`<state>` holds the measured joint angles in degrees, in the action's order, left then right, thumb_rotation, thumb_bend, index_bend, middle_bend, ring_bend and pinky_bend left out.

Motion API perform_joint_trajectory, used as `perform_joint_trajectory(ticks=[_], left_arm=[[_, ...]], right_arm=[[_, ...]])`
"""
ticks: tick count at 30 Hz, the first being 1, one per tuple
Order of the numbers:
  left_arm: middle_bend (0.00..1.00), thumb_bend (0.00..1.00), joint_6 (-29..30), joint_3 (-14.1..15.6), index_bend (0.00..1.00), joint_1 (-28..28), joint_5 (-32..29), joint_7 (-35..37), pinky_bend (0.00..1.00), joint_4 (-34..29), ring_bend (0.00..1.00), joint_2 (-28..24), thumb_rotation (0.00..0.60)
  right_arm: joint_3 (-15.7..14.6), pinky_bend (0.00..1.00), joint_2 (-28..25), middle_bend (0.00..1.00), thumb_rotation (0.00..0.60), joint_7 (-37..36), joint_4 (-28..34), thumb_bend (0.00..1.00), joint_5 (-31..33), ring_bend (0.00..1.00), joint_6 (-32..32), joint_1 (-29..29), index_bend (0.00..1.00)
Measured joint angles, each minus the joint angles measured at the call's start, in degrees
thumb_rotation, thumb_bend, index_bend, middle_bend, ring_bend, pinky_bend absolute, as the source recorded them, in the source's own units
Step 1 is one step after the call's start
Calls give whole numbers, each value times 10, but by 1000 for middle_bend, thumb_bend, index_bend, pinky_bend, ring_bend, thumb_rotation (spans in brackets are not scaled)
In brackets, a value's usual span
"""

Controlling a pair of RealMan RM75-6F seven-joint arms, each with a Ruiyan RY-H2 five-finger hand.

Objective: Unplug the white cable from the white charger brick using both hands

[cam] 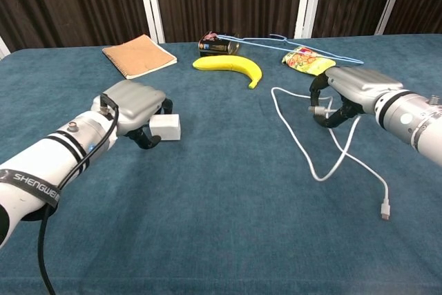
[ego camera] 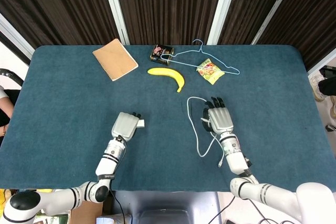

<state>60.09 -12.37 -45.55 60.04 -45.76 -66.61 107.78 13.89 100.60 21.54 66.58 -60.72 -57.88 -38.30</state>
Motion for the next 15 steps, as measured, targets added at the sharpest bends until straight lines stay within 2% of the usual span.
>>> perform_joint_trajectory(ticks=[3, 5, 7, 12, 15], left_arm=[[256, 453, -3, 5, 229, 1, 1, 1, 766, -15, 404, -11, 600], [220, 442, -5, 6, 192, 3, -4, -5, 680, -32, 336, -21, 600], [185, 439, -5, 7, 159, 4, -11, -12, 608, -49, 282, -29, 600], [115, 435, 4, 8, 95, 10, -23, -26, 433, -114, 193, -61, 600], [96, 432, 15, 9, 79, 17, -23, -27, 364, -167, 159, -89, 600]], right_arm=[[-3, 0, -9, 163, 600, 3, 10, 644, -2, 29, 2, 1, 259], [-4, 0, -17, 95, 600, 14, 20, 587, 5, 1, 9, 1, 96], [-5, 0, -27, 57, 600, 29, 35, 547, 16, 0, 14, 1, 23], [-7, 0, -68, 3, 600, 50, 103, 495, 36, 0, 17, 7, 0], [-10, 0, -103, 0, 600, 47, 158, 417, 30, 0, 7, 18, 0]])
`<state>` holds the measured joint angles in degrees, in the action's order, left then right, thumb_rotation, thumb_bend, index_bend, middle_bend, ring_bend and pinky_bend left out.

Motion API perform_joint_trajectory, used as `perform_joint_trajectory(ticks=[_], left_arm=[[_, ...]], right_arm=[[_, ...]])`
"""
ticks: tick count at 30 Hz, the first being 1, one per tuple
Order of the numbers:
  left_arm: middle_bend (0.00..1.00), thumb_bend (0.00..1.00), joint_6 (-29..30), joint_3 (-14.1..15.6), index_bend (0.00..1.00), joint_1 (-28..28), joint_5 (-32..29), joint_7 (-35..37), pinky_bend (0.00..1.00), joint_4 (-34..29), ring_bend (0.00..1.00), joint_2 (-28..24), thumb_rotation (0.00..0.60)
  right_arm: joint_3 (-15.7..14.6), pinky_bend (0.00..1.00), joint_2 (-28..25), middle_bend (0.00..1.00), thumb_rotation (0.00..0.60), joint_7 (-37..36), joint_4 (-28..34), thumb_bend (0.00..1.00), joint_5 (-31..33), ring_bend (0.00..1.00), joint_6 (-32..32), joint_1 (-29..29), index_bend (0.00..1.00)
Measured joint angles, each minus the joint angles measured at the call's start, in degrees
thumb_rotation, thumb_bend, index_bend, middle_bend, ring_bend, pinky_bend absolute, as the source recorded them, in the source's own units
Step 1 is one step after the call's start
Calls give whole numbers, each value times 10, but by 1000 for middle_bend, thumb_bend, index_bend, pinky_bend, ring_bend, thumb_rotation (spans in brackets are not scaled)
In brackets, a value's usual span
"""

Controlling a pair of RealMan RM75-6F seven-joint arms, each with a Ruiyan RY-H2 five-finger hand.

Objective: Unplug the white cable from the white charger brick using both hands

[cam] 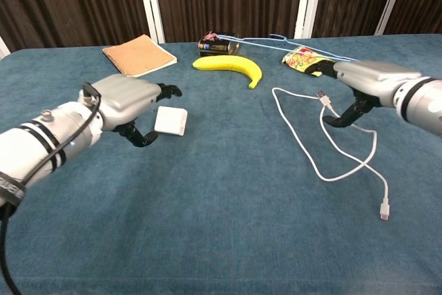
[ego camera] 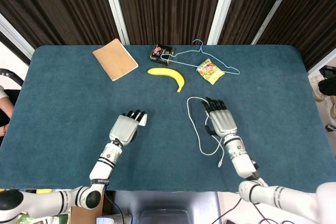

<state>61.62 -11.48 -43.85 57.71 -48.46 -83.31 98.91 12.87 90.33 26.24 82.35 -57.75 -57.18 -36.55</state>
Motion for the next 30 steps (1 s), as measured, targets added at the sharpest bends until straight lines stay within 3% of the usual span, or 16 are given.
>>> perform_joint_trajectory(ticks=[7, 14, 20, 25, 30], left_arm=[[82, 428, 59, 14, 74, 40, 56, 44, 291, -141, 98, -100, 600], [1, 428, 136, 78, 8, 123, 192, 206, 167, -208, 0, -207, 600], [0, 441, 222, 161, 0, 204, 331, 370, 108, -202, 0, -270, 600], [0, 438, 256, 205, 0, 253, 358, 481, 82, -155, 0, -306, 600], [0, 435, 257, 218, 0, 269, 365, 543, 80, -128, 0, -342, 600]], right_arm=[[-27, 0, -118, 0, 600, -38, 145, 271, -94, 0, -76, 56, 0], [-110, 0, -252, 0, 600, -72, 243, 226, -228, 0, -214, 176, 0], [-178, 0, -278, 0, 600, -86, 235, 224, -307, 0, -320, 275, 0], [-187, 0, -271, 0, 600, -113, 199, 220, -278, 0, -344, 319, 0], [-185, 0, -264, 0, 600, -148, 165, 221, -270, 0, -366, 348, 0]])
